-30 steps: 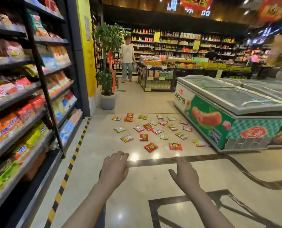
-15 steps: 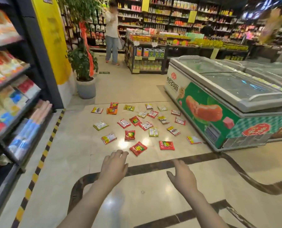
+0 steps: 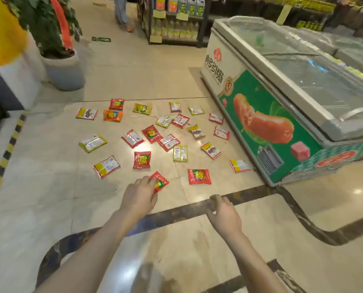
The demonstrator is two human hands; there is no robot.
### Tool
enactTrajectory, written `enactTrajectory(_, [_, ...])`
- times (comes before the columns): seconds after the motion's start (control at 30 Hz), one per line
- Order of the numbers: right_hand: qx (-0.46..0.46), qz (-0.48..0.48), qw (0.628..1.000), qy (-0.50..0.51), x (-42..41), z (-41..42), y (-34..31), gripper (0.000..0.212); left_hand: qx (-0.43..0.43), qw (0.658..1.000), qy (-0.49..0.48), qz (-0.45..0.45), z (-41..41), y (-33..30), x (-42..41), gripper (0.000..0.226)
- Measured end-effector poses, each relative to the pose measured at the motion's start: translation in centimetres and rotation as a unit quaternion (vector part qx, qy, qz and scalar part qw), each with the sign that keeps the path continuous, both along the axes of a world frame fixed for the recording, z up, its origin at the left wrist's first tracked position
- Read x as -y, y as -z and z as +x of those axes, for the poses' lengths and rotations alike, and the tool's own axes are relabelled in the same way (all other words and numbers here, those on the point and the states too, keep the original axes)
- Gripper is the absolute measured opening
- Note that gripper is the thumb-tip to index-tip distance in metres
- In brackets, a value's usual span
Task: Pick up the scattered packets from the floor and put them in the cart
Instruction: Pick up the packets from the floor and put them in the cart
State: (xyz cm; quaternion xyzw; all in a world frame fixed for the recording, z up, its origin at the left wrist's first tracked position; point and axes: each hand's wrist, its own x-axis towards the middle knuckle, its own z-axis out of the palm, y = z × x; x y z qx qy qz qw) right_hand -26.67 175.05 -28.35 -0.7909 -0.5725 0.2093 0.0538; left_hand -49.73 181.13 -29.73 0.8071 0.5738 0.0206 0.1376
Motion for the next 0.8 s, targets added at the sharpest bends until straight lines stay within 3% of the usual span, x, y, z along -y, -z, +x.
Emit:
enactTrajectory(0.3, [-0.038,-0.103,0.994,-0.023,-21.0,8.3,10.3,0.042,-0.02,0.997,-0.059,-0.04,8.2,10.5,-19.2,0.037])
enactTrajectory(0.4, [-0.029,-0.141,0.989,-0.031,-27.6,10.9,15.0,0.042,-0.021,0.996,-0.038,-0.075,10.4,15.0,-25.2,0.031])
enactTrajectory(0.57, [0.003,-0.178,0.983,-0.051,-36.4,14.6,25.1,0.04,-0.043,0.98,-0.132,-0.145,11.6,26.1,-33.0,0.04])
enactTrajectory(0.8, [0.029,-0.228,0.972,-0.047,-46.0,17.6,46.5,0.045,-0.125,0.955,-0.171,-0.208,11.5,47.3,-41.0,0.048])
